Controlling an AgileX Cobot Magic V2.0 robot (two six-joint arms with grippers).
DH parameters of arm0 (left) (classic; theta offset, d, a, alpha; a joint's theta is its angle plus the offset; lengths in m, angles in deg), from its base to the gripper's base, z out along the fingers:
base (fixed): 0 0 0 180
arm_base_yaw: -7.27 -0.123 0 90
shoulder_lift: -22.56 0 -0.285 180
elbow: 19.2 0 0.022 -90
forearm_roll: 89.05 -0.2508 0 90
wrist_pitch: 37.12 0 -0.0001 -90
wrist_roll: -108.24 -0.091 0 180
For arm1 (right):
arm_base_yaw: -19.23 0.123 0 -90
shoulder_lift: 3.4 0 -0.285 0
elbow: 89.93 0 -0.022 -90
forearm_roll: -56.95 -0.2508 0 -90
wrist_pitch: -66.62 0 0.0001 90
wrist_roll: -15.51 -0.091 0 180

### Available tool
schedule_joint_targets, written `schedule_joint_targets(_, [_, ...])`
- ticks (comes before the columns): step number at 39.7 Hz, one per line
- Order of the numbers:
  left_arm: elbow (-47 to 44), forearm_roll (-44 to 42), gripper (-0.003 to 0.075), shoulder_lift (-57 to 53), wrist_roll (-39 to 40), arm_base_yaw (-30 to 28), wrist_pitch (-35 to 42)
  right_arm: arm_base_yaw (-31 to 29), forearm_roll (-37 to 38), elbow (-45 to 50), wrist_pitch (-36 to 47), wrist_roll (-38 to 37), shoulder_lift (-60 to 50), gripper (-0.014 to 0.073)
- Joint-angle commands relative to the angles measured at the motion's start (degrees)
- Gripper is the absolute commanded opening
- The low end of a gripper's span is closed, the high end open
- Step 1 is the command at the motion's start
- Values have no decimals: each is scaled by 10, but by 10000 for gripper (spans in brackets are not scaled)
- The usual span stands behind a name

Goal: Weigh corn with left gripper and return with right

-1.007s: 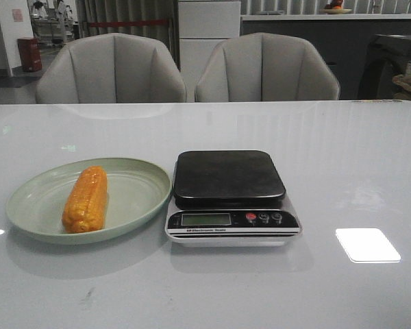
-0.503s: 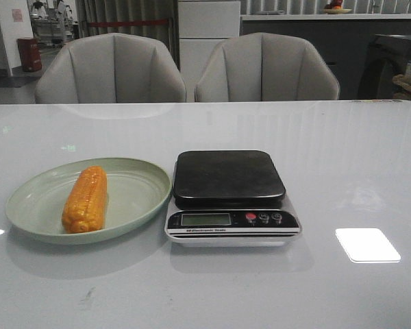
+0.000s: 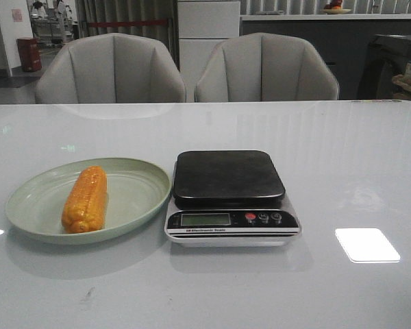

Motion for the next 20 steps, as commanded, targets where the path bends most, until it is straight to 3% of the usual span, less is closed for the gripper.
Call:
schedule_joint_targets(1, [-18,5,113,-13,6,-1,48,-47,7,3,86,6,5,158])
schedule_joint_targets(10, [-18,5,113,-13,6,-1,48,-126,7,59,146,6,-29,158])
schedule_joint_targets(20, [-18,5,113,-13,6,-1,48,-146,8,104,164,-1,-72,158])
